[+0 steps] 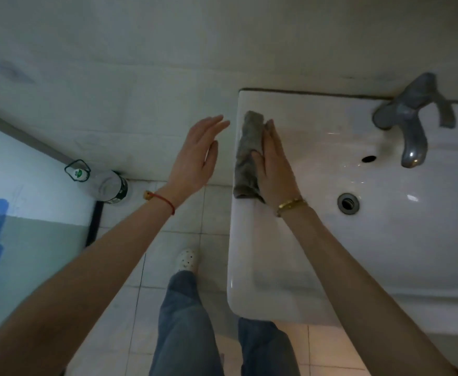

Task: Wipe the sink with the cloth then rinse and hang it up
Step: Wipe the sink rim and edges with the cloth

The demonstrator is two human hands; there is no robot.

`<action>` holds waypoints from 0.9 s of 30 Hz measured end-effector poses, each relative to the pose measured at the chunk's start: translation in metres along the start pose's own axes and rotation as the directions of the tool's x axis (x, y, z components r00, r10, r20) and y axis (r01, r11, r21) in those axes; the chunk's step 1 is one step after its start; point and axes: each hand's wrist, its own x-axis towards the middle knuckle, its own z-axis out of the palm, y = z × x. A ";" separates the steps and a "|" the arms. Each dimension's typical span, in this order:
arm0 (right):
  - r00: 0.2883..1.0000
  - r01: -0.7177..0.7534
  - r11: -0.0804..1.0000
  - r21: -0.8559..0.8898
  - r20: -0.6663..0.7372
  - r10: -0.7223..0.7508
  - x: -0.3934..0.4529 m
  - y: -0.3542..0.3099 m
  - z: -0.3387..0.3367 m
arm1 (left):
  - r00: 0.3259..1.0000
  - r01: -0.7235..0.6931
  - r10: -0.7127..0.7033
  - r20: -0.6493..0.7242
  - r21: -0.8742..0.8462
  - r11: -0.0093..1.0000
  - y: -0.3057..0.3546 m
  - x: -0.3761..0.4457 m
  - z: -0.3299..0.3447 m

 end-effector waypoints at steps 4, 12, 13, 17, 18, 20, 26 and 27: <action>0.989 -0.126 0.893 -0.432 0.014 0.147 0.024 -0.006 0.039 | 0.959 -0.167 0.146 0.243 0.070 0.983 -0.032 0.065 -0.011; 0.966 -0.258 0.905 -0.338 -0.110 0.235 -0.075 -0.031 0.058 | 0.754 -0.492 0.428 0.498 -0.004 0.871 -0.054 0.104 0.004; 0.961 -0.276 0.904 -0.325 -0.124 0.249 -0.074 -0.031 0.062 | 0.752 -0.494 0.439 0.491 -0.022 0.869 -0.056 0.105 0.005; 0.934 -0.356 0.862 -0.362 -0.158 0.320 -0.017 -0.024 0.067 | 0.721 -0.554 0.521 0.456 -0.072 0.829 -0.066 0.110 0.008; 0.926 -0.379 0.854 -0.357 -0.150 0.348 0.000 -0.022 0.068 | 0.715 -0.564 0.533 0.452 -0.079 0.822 -0.068 0.111 0.009; 0.917 -0.398 0.849 -0.348 -0.151 0.368 0.019 -0.020 0.068 | 0.717 -0.564 0.537 0.445 -0.083 0.821 -0.071 0.112 0.011; 0.932 -0.359 0.838 -0.411 -0.200 0.301 -0.073 -0.042 0.077 | 0.785 -0.519 0.499 0.367 -0.048 0.853 -0.066 0.100 0.014; 0.928 -0.371 0.835 -0.406 -0.196 0.317 -0.087 -0.045 0.079 | 0.789 -0.513 0.496 0.363 -0.055 0.857 -0.065 0.099 0.014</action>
